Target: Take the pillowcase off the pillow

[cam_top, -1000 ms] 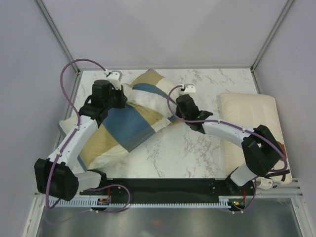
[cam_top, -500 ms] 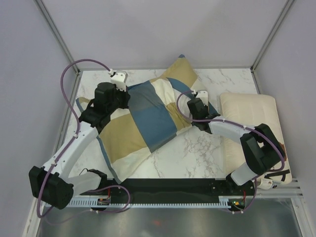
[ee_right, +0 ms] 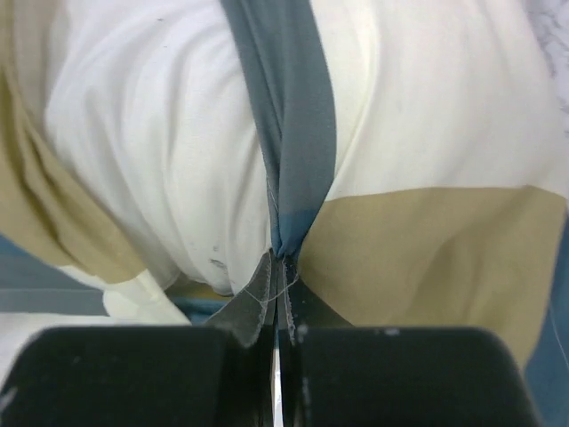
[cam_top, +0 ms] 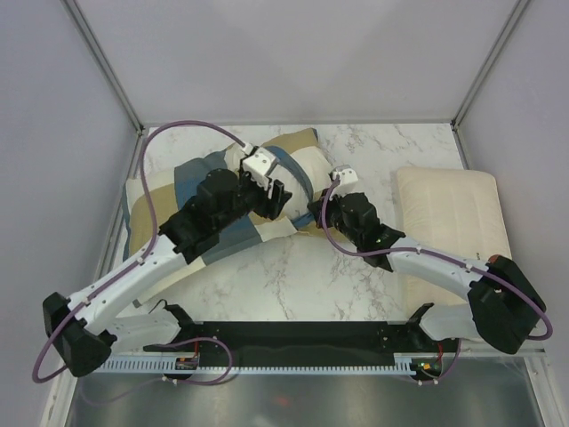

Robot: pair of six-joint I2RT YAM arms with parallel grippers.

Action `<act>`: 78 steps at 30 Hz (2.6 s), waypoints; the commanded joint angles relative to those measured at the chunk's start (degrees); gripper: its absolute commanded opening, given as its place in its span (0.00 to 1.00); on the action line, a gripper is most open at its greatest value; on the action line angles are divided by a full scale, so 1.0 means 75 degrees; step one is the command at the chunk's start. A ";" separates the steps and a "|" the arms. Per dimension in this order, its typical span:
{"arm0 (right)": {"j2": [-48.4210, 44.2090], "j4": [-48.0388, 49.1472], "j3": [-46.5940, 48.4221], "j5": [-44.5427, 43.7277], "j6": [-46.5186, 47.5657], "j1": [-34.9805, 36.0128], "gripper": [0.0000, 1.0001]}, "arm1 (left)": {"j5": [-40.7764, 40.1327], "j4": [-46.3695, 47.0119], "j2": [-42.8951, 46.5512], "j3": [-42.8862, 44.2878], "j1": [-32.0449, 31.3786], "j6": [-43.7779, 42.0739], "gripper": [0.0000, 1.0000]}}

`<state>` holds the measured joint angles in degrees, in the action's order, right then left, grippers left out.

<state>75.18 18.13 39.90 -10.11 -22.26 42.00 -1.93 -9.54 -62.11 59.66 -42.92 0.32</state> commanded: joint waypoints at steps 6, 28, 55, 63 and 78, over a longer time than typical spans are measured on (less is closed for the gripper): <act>-0.0332 0.1156 -0.0573 0.0809 -0.0535 0.0084 0.00 | -0.0878 0.0580 -0.2005 0.0354 -0.0664 -0.0113 0.86; -0.1199 0.0876 -0.0984 0.0446 -0.0489 0.0084 0.00 | -0.2098 0.1811 -0.3918 -0.0314 -0.0665 -0.0593 0.89; -0.0614 -0.3706 -0.0106 -0.1816 -0.1016 0.0084 0.00 | -0.2344 -0.0485 -0.2571 0.1115 0.0459 0.0110 0.02; -0.0614 -0.4139 -0.0328 -0.1769 -0.1321 0.0154 0.00 | -0.0926 -0.0591 -0.2172 0.1420 0.2241 0.0579 0.02; 0.0360 -0.3414 0.0503 -0.1829 -0.1205 0.0072 0.00 | 0.1112 -0.0908 -0.0978 0.0800 0.2617 0.0426 0.02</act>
<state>79.02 -10.79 39.20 -24.03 -32.71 42.83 1.48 -19.88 -73.58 66.41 -22.76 5.08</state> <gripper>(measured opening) 0.006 0.053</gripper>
